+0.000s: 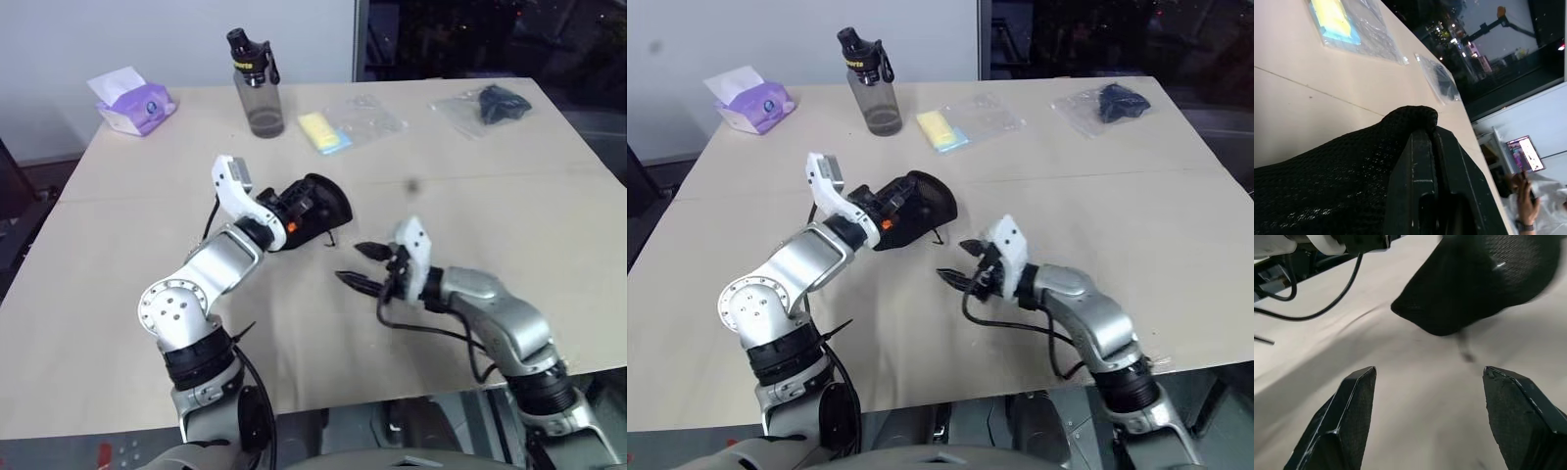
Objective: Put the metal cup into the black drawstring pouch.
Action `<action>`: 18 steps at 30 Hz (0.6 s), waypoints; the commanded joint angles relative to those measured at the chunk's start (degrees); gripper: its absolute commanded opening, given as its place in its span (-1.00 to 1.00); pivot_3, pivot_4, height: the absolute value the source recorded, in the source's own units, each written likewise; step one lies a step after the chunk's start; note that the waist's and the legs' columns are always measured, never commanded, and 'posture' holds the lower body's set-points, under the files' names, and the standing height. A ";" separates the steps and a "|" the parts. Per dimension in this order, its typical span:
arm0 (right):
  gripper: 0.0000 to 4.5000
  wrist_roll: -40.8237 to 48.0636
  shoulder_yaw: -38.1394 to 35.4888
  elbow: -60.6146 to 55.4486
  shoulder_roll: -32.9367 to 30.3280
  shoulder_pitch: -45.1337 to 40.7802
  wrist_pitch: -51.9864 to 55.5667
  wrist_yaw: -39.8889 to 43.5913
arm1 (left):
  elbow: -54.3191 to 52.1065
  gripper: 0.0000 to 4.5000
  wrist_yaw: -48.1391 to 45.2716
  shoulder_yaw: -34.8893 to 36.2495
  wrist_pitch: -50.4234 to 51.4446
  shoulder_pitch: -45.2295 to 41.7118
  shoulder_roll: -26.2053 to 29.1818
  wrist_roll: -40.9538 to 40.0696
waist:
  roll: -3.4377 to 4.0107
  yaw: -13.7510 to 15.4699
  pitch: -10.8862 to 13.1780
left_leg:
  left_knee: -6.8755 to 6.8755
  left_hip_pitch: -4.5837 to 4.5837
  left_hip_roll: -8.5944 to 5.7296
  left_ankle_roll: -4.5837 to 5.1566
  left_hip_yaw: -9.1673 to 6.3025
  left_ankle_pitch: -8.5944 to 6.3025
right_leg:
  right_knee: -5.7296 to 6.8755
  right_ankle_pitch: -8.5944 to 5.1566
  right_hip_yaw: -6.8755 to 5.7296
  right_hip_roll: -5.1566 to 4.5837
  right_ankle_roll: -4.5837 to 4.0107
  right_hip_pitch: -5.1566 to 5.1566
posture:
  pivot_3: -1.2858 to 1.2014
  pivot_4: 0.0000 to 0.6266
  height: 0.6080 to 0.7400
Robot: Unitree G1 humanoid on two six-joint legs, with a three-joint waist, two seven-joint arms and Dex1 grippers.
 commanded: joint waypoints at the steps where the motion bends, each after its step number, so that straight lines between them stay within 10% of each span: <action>1: 0.56 -2.59 0.40 7.97 6.88 -3.14 -4.73 -4.01 | -0.71 -1.00 0.78 -1.98 -1.99 -0.34 1.49 -2.39 | 0.00 0.08 0.00 | 0.00 -0.01 0.00 0.00 0.00 0.00 | 0.00 0.00 0.00 0.00 0.00 0.00 | 0.03 -0.52 1.00; 18: 0.56 -8.28 -3.57 20.05 13.95 -6.60 -9.51 -10.08 | -1.01 -1.00 0.92 -6.59 -7.46 2.27 5.48 -4.22 | 0.01 0.09 0.01 | -0.06 -0.07 -0.03 -0.04 -0.08 0.02 | -0.04 0.01 -0.06 -0.03 -0.02 -0.02 | 0.03 -0.52 1.00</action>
